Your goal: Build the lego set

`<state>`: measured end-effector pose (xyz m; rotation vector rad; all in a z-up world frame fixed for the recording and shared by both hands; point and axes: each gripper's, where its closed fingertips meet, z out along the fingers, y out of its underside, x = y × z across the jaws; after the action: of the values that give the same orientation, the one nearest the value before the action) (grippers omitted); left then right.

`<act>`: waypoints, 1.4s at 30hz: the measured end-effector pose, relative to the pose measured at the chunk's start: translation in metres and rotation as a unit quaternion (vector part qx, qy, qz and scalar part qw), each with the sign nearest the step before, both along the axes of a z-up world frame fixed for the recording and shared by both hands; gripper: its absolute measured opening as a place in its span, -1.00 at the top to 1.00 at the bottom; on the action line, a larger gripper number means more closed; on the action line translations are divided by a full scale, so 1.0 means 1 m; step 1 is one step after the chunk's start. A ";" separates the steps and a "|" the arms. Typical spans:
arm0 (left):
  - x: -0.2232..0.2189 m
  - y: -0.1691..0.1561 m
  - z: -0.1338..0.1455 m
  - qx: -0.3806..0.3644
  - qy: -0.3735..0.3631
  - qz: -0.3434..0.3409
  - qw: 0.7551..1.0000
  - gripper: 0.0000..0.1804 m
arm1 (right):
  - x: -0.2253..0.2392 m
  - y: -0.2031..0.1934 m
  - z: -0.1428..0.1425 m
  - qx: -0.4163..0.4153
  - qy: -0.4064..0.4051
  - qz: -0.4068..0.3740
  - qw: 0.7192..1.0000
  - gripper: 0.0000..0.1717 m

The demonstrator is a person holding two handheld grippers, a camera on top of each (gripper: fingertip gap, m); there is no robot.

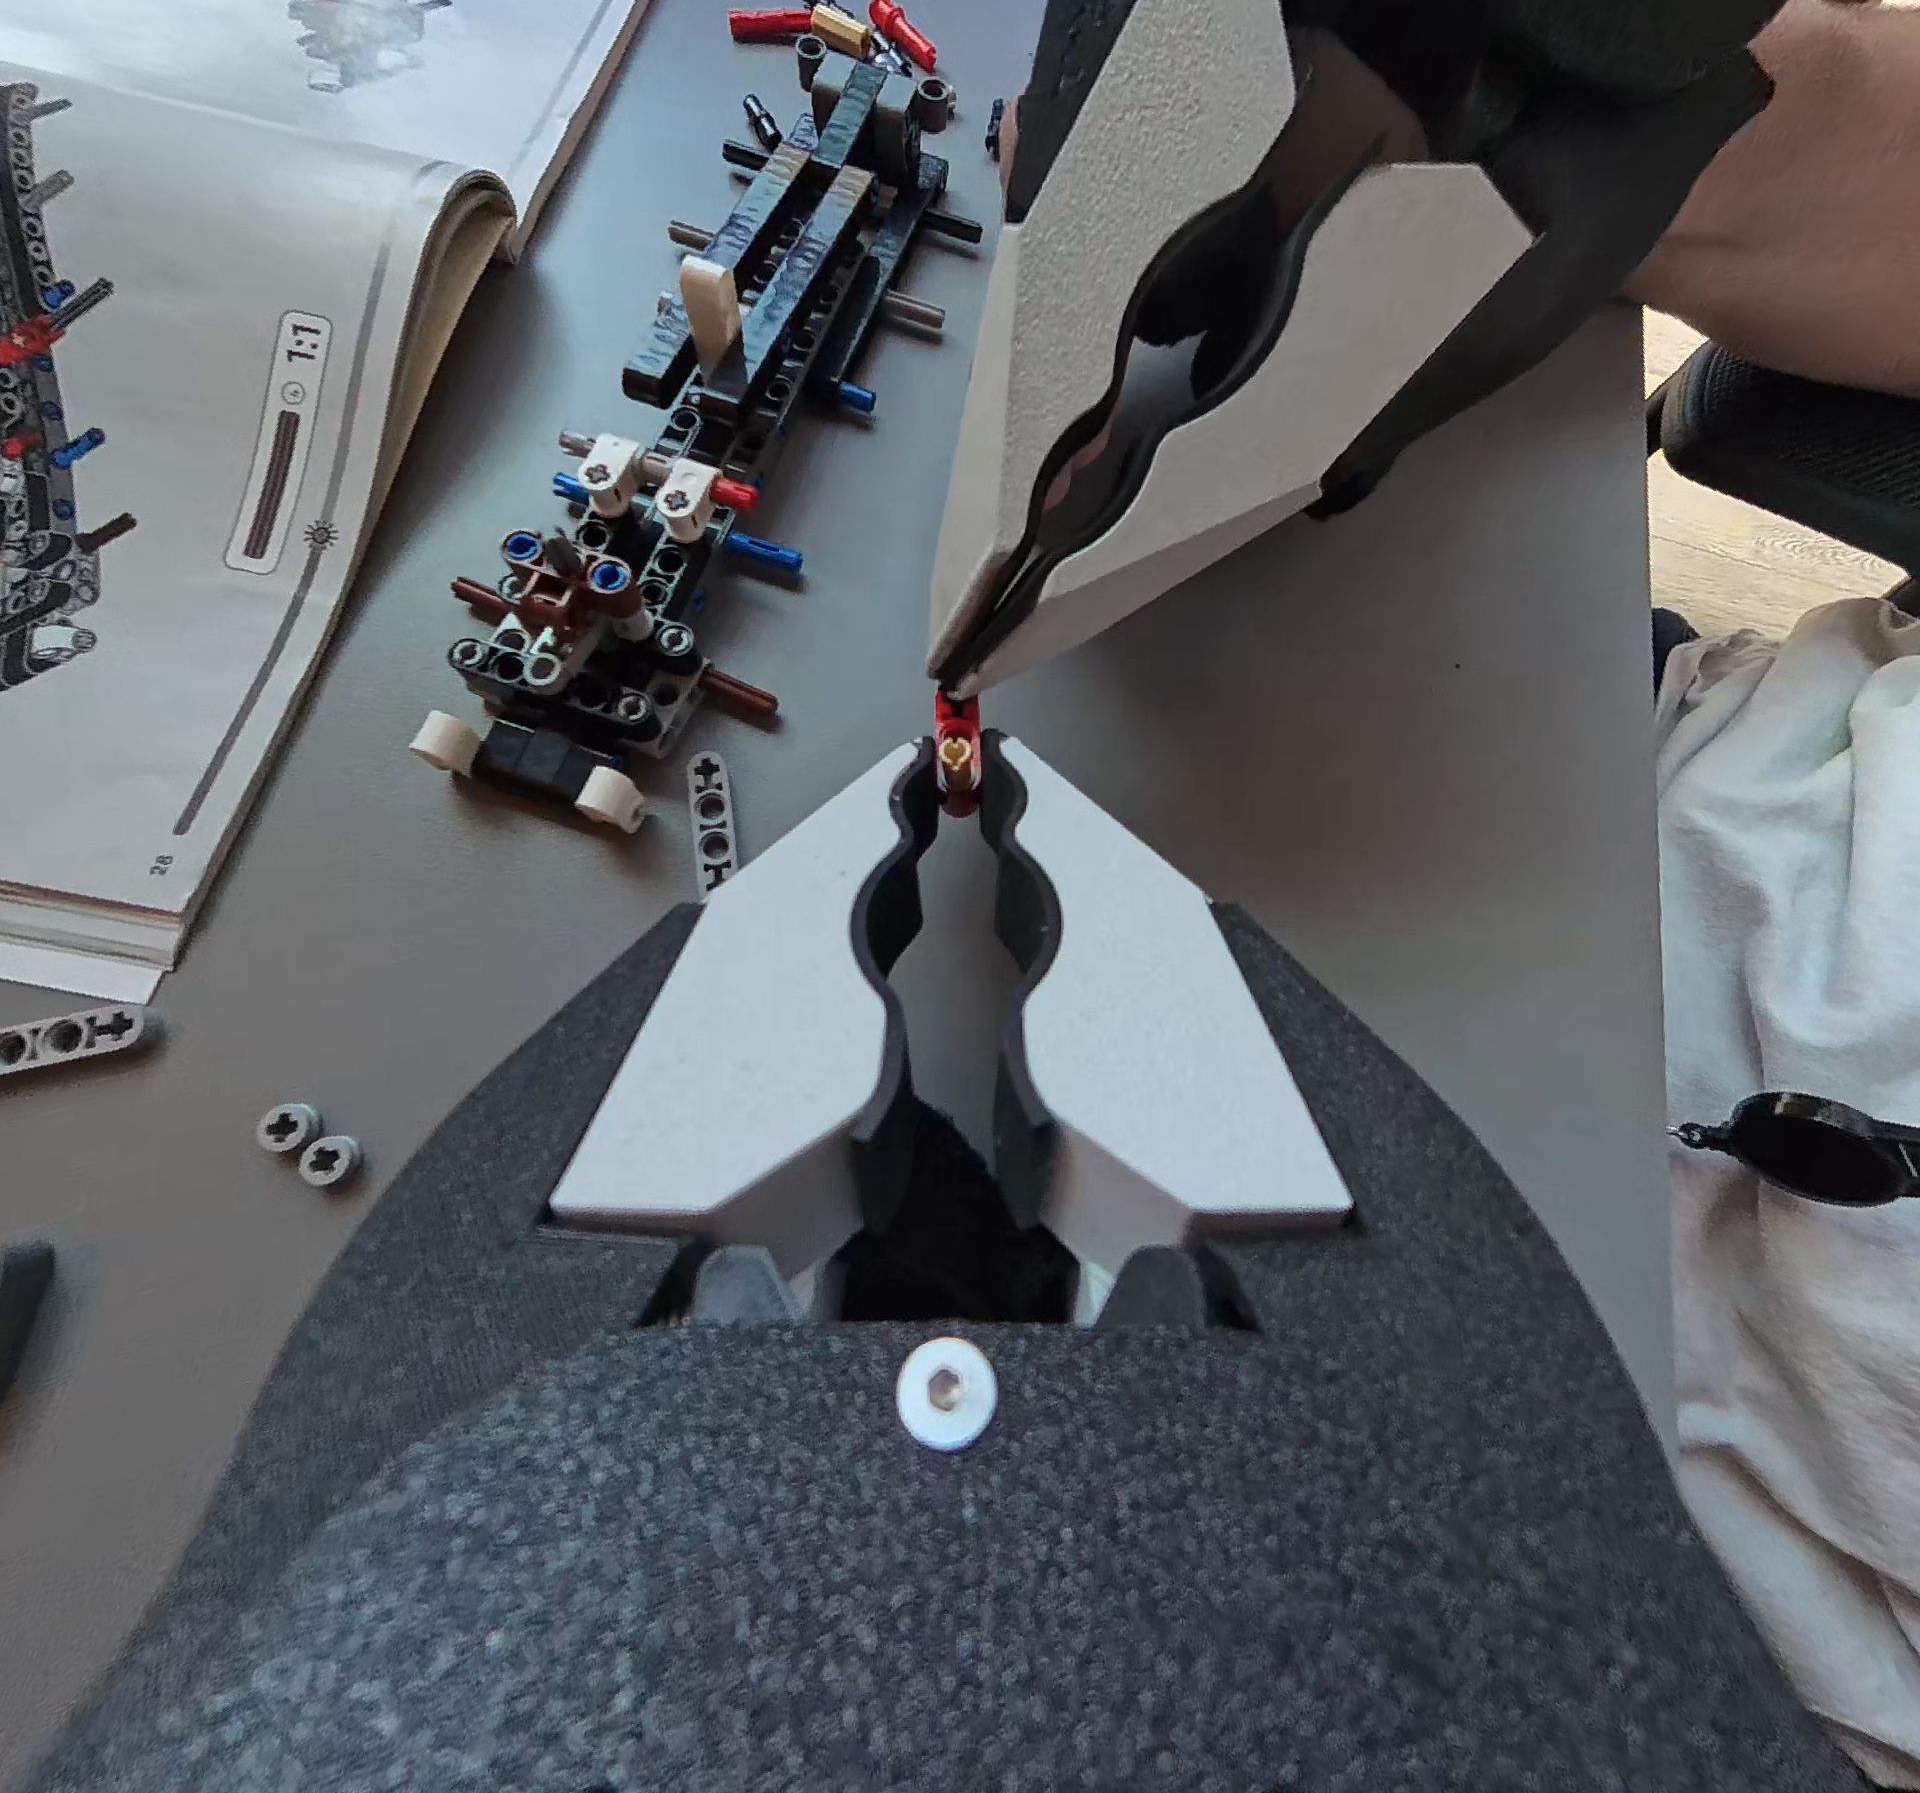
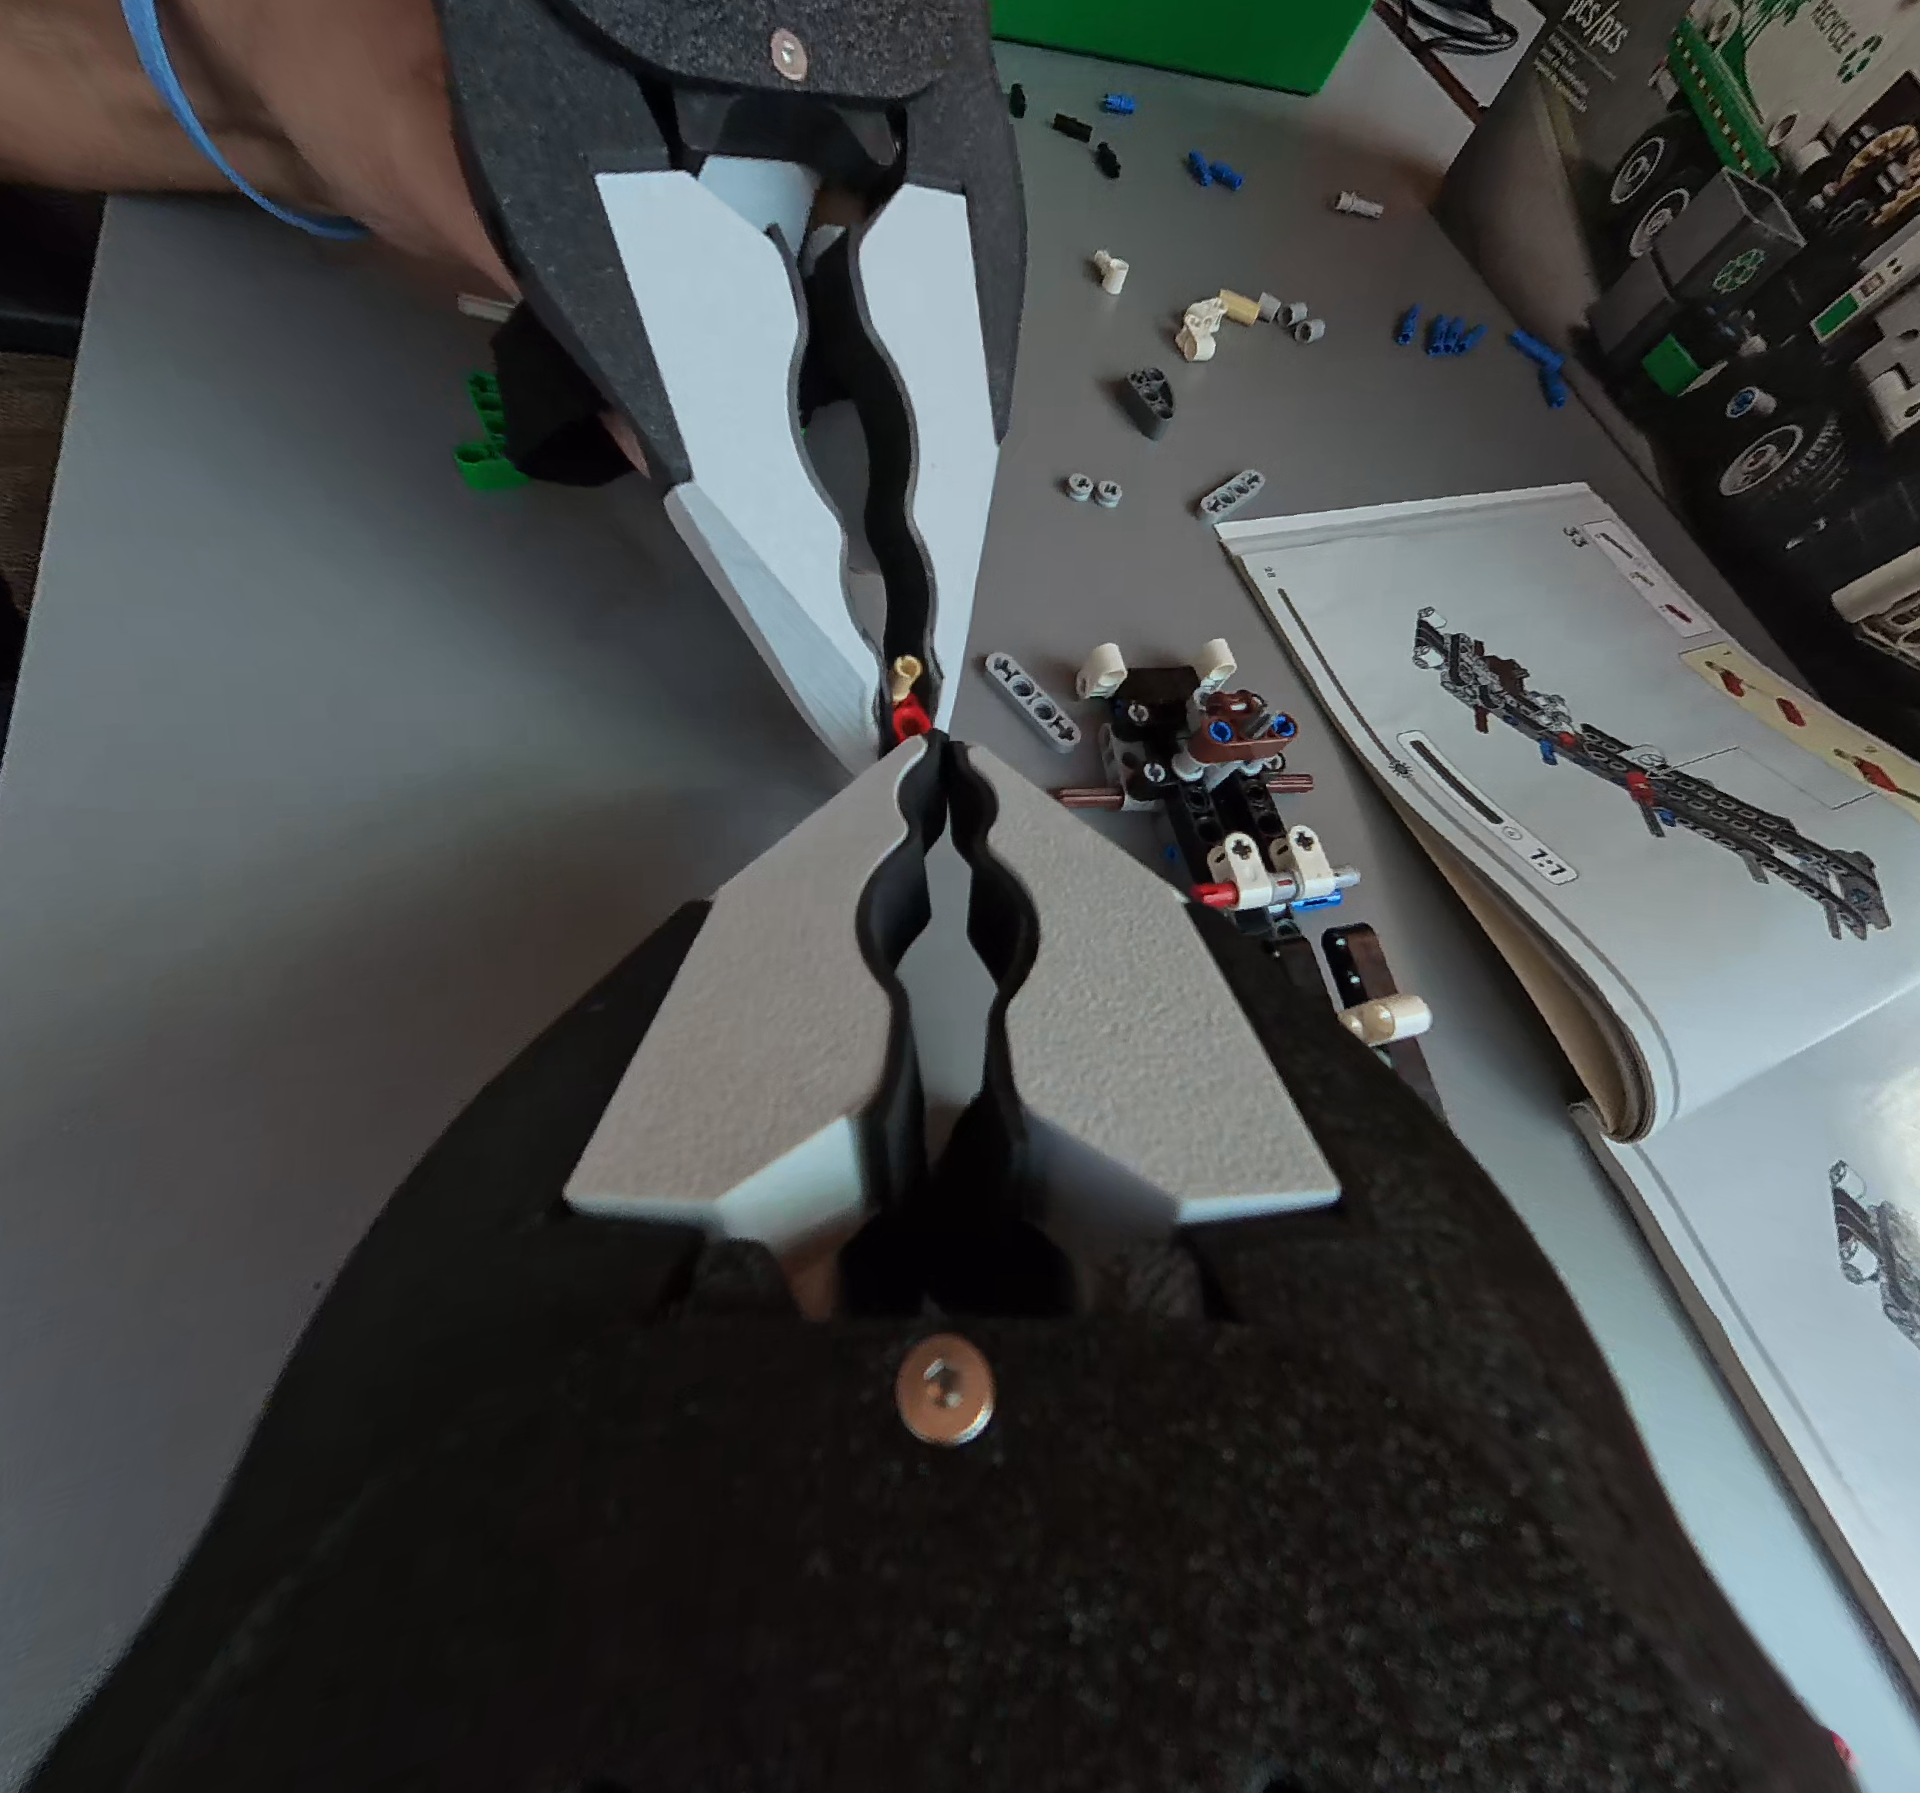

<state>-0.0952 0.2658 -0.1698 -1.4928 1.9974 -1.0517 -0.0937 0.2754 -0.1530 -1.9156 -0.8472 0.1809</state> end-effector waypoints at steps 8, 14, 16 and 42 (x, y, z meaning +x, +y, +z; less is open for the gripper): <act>0.001 -0.002 0.002 -0.006 -0.008 0.007 1.000 0.94 | 0.002 0.000 -0.001 0.003 -0.012 -0.008 1.000 1.00; 0.005 -0.006 0.011 -0.029 -0.032 0.004 0.999 0.93 | 0.008 0.005 0.005 0.000 0.018 -0.026 1.000 1.00; 0.005 -0.002 0.017 -0.020 -0.052 0.007 0.998 0.94 | 0.014 0.008 0.021 0.013 0.081 -0.052 0.995 1.00; -0.001 -0.044 0.103 -0.120 -0.252 -0.080 0.957 0.94 | -0.016 -0.040 0.064 0.037 0.211 0.080 0.973 0.96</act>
<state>-0.0965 0.2216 -0.0671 -1.0321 1.6853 -1.6060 -0.1097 0.2355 -0.0888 -1.6532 -0.7049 0.6230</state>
